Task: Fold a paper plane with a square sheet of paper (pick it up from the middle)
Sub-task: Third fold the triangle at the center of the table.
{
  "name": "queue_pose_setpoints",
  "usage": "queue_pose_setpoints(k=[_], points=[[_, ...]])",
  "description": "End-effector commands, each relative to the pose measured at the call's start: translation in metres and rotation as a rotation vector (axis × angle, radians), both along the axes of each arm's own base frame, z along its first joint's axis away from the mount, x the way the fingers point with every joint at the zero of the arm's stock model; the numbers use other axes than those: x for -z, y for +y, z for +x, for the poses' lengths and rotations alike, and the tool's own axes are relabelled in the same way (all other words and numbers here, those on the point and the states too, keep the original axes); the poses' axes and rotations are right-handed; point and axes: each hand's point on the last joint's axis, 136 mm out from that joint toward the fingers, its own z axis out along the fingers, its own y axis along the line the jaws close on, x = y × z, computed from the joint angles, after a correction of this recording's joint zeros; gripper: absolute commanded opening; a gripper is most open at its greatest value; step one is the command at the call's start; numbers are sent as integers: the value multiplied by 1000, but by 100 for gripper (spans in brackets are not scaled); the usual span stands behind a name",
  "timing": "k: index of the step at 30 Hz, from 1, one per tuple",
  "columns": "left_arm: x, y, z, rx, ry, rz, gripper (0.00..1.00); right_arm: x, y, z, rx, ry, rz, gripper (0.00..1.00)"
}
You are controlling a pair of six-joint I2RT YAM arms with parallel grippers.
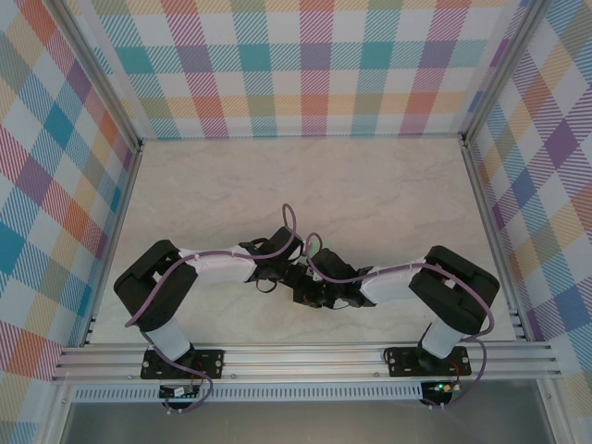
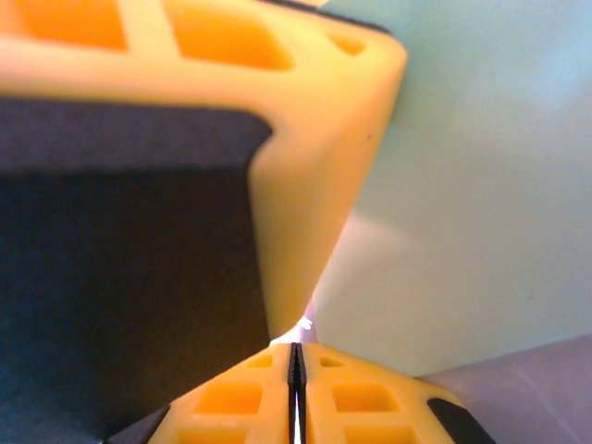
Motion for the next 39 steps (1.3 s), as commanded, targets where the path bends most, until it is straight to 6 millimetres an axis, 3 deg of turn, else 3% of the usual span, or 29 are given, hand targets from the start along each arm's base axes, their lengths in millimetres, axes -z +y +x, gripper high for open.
queue_pose_setpoints(k=[1,5,8,18,25,33,35,39], points=[[5,7,-3,1,21,23,0,-9,-15,3,38,-44,-56,12],[6,8,-3,2,23,27,0,-37,-32,17,47,-135,-79,14],[6,6,-3,0,22,20,0,-34,-48,34,89,-112,-79,14],[8,7,-4,-2,27,24,0,-50,-38,74,78,-123,30,13],[7,5,-3,1,28,20,0,-31,-41,77,90,-80,23,13],[12,5,-3,5,38,26,0,7,-53,72,112,-12,-54,13],[12,6,-4,6,37,28,0,4,-53,71,105,-11,-38,13],[11,7,-5,6,35,33,0,-25,-52,79,94,-65,2,13]])
